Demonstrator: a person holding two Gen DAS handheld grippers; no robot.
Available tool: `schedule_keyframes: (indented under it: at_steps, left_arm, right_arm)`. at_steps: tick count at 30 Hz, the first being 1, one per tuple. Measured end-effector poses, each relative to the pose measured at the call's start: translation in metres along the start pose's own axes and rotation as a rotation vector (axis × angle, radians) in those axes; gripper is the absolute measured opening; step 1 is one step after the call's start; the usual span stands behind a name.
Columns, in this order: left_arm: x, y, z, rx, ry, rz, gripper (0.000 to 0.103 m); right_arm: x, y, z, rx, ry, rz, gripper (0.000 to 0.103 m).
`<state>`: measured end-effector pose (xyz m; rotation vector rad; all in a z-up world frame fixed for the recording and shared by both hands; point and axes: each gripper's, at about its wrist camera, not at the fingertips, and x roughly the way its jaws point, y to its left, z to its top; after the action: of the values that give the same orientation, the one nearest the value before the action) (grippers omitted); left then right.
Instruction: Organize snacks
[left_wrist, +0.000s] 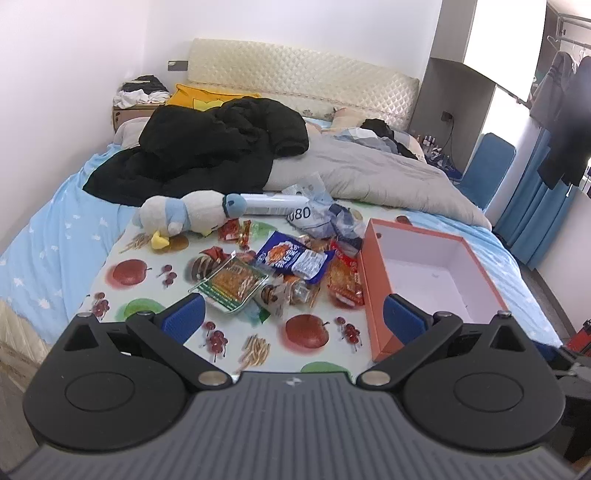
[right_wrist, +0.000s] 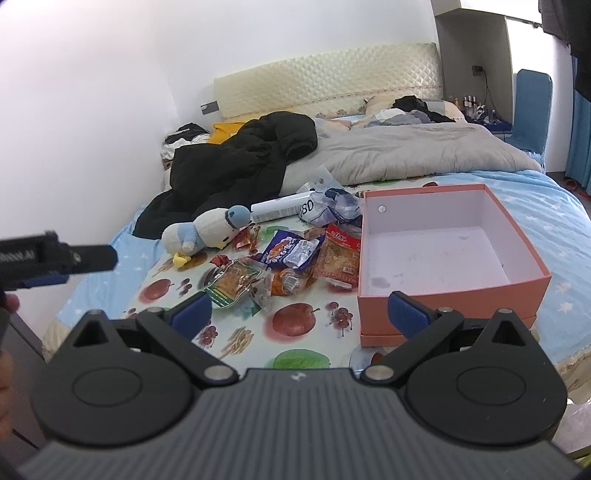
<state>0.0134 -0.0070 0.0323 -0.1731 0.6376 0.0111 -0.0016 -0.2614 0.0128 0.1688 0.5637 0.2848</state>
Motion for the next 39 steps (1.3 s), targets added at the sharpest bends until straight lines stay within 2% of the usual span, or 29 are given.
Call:
schedule_keyframes:
  at_steps: [3,8,13,15,18,20,30,33,36,39]
  left_arm:
    - [-0.005,-0.001,0.019,-0.005,0.011,-0.018,0.103]
    - [-0.024,-0.01,0.073,0.023,0.035,-0.091,0.103]
    - [-0.042,-0.042,0.115,0.106,0.122,-0.163,0.103]
    - [-0.049,-0.053,0.125,0.106,0.151,-0.201,0.103]
    - [-0.055,-0.071,0.139,0.094,0.219,-0.211,0.103]
    - [-0.058,-0.079,0.146,0.086,0.248,-0.226,0.103]
    - [-0.084,-0.095,0.155,0.102,0.245,-0.248,0.103]
    - [-0.084,-0.097,0.159,0.11,0.225,-0.252,0.103]
    - [-0.075,-0.093,0.158,0.087,0.267,-0.257,0.103]
    - [-0.068,-0.092,0.157,0.088,0.277,-0.248,0.103]
  right_arm:
    - [0.005,0.0,0.005,-0.007,0.005,0.008,0.103]
    - [0.021,-0.001,0.02,-0.018,0.042,0.034,0.103]
    - [0.034,0.003,0.037,-0.081,0.031,0.017,0.103]
    - [0.039,0.004,0.043,-0.08,0.029,0.018,0.103]
    - [0.045,0.006,0.048,-0.076,0.028,0.021,0.103]
    - [0.05,0.007,0.05,-0.082,0.026,0.011,0.103]
    - [0.068,0.009,0.052,-0.039,0.05,-0.018,0.103]
    - [0.072,0.01,0.049,-0.04,0.066,-0.016,0.103]
    - [0.075,0.011,0.047,-0.037,0.074,-0.011,0.103]
    - [0.078,0.011,0.046,-0.031,0.079,-0.013,0.103]
